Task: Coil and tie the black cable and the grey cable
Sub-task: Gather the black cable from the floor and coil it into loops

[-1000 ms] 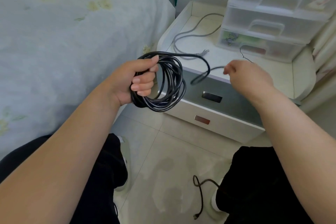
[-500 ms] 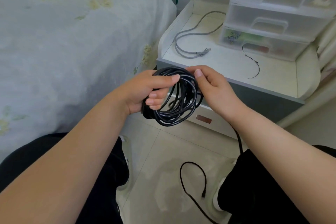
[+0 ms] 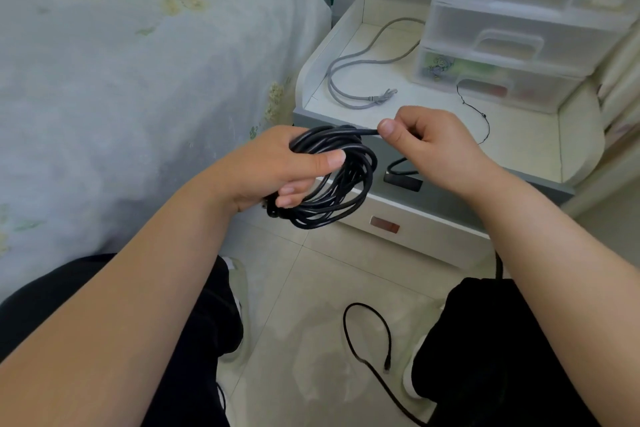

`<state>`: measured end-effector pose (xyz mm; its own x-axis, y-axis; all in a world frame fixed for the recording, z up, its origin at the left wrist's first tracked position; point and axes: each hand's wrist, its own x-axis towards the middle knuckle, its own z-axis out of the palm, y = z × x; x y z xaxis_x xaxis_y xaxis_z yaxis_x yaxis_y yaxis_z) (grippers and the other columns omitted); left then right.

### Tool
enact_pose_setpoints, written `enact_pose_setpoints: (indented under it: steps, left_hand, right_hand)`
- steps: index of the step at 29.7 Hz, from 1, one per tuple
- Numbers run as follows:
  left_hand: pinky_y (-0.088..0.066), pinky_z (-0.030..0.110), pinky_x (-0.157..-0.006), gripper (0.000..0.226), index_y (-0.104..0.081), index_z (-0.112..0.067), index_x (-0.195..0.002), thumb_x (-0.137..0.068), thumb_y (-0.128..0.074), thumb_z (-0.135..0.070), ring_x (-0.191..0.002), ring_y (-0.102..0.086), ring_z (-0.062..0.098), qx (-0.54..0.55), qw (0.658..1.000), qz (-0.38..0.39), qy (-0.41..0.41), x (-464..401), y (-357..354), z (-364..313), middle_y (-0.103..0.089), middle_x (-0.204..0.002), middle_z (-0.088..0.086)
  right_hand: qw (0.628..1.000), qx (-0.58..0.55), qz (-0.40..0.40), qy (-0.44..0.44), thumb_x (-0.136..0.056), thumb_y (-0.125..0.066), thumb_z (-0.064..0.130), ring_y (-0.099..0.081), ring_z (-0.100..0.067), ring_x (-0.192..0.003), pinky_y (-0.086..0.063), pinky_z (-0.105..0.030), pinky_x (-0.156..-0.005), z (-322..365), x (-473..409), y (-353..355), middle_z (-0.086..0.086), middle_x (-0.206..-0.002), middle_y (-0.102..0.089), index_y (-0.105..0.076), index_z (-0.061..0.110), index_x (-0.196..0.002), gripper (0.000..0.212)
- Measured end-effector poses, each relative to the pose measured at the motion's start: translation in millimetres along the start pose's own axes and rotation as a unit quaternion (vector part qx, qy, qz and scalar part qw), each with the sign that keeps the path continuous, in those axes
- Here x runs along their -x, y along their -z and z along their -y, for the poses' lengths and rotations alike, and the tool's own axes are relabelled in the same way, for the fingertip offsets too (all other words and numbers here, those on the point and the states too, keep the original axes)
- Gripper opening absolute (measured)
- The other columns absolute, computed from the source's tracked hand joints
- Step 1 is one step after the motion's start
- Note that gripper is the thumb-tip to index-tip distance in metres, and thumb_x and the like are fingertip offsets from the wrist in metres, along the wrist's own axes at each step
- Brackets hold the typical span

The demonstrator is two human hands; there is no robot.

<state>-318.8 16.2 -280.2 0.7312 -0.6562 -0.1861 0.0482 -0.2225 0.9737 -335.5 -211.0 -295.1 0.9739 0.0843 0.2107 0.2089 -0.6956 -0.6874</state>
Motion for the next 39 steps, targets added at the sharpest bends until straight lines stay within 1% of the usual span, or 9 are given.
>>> enact_pose_setpoints:
  steps: [9,13,17,23,26,30,35,37,39]
  left_hand:
    - [-0.037,0.018,-0.038,0.057,-0.042,-0.012,-0.073,-0.063,-0.071,-0.06,-0.025,-0.034,0.003,0.217,0.974,0.05,-0.04,1,-8,4,-0.036,-0.033,-0.011]
    - [-0.029,0.017,-0.032,0.056,-0.042,-0.015,-0.07,-0.071,-0.041,-0.071,-0.023,-0.027,0.001,0.318,0.948,-0.004,-0.008,-2,-10,0,-0.029,-0.029,-0.011]
    - [-0.021,0.017,-0.03,0.069,-0.045,-0.016,-0.061,-0.083,-0.019,-0.077,-0.021,-0.024,0.003,0.401,0.914,-0.058,0.015,-4,-6,-3,-0.027,-0.028,-0.009]
    - [-0.022,0.016,-0.029,0.067,-0.046,-0.017,-0.059,-0.085,-0.028,-0.076,-0.021,-0.027,0.006,0.524,0.843,-0.122,-0.009,-5,7,-6,-0.029,-0.027,-0.007]
    - [-0.023,0.016,-0.029,0.066,-0.045,-0.017,-0.059,-0.084,-0.031,-0.076,-0.021,-0.027,0.006,0.544,0.823,-0.161,-0.009,-7,8,-6,-0.028,-0.028,-0.006]
    - [-0.026,0.016,-0.03,0.065,-0.046,-0.016,-0.059,-0.084,-0.035,-0.076,-0.022,-0.029,0.007,0.582,0.794,-0.175,-0.029,-9,10,-6,-0.03,-0.029,-0.006]
    - [-0.026,0.016,-0.029,0.065,-0.044,-0.015,-0.059,-0.085,-0.036,-0.074,-0.022,-0.029,0.007,0.617,0.766,-0.172,-0.061,-12,9,-9,-0.03,-0.029,-0.007]
    - [-0.026,0.016,-0.029,0.065,-0.044,-0.015,-0.057,-0.086,-0.038,-0.073,-0.022,-0.028,0.006,0.636,0.743,-0.194,-0.07,-13,12,-14,-0.03,-0.029,-0.007]
    - [-0.027,0.014,-0.03,0.062,-0.044,-0.015,-0.058,-0.086,-0.041,-0.071,-0.023,-0.028,0.005,0.655,0.718,-0.224,-0.072,-13,13,-18,-0.03,-0.03,-0.007]
  right_hand:
    - [0.995,-0.089,0.031,-0.027,-0.096,-0.037,0.049,-0.047,-0.017,-0.047,-0.044,-0.032,-0.054,-12,2,-23,0.009,-0.054,-0.049,-0.043,0.024,-0.07,0.036]
    - [0.992,-0.046,0.114,-0.035,-0.098,-0.036,0.03,-0.057,-0.015,-0.049,-0.051,-0.036,-0.064,-6,8,-40,-0.003,-0.056,-0.06,-0.047,0.022,-0.094,0.013]
    - [0.965,-0.155,0.192,-0.083,-0.093,-0.048,0.014,-0.063,-0.02,-0.059,-0.054,-0.036,-0.079,0,10,-39,0.0,-0.048,-0.06,-0.049,0.015,-0.069,0.024]
    - [0.846,-0.405,0.333,-0.101,-0.084,-0.063,0.014,-0.065,-0.016,-0.067,-0.044,-0.049,-0.1,-10,6,-21,-0.002,-0.066,-0.062,-0.06,0.014,-0.087,0.004]
    - [0.772,-0.503,0.376,-0.099,-0.074,-0.077,0.02,-0.068,-0.02,-0.092,-0.05,-0.04,-0.096,-11,6,-19,-0.005,-0.091,-0.071,-0.06,0.01,-0.108,0.039]
    - [0.73,-0.518,0.441,-0.063,-0.079,-0.07,0.013,-0.058,-0.027,-0.119,-0.044,-0.039,-0.102,-3,9,-22,-0.003,-0.135,-0.056,-0.051,0.015,-0.13,0.054]
    - [0.623,-0.653,0.425,-0.059,-0.087,-0.047,-0.01,-0.06,-0.029,-0.116,-0.052,-0.04,-0.094,21,11,-22,-0.006,-0.138,-0.053,-0.05,0.01,-0.133,0.051]
    - [0.656,-0.655,0.367,-0.084,-0.085,-0.039,-0.016,-0.065,-0.029,-0.107,-0.059,-0.035,-0.078,33,12,-25,-0.004,-0.126,-0.063,-0.056,0.014,-0.126,0.054]
    - [0.794,-0.541,0.268,-0.072,-0.089,-0.04,-0.014,-0.069,-0.022,-0.098,-0.059,-0.031,-0.073,46,13,-32,0.0,-0.109,-0.07,-0.059,0.02,-0.116,0.048]
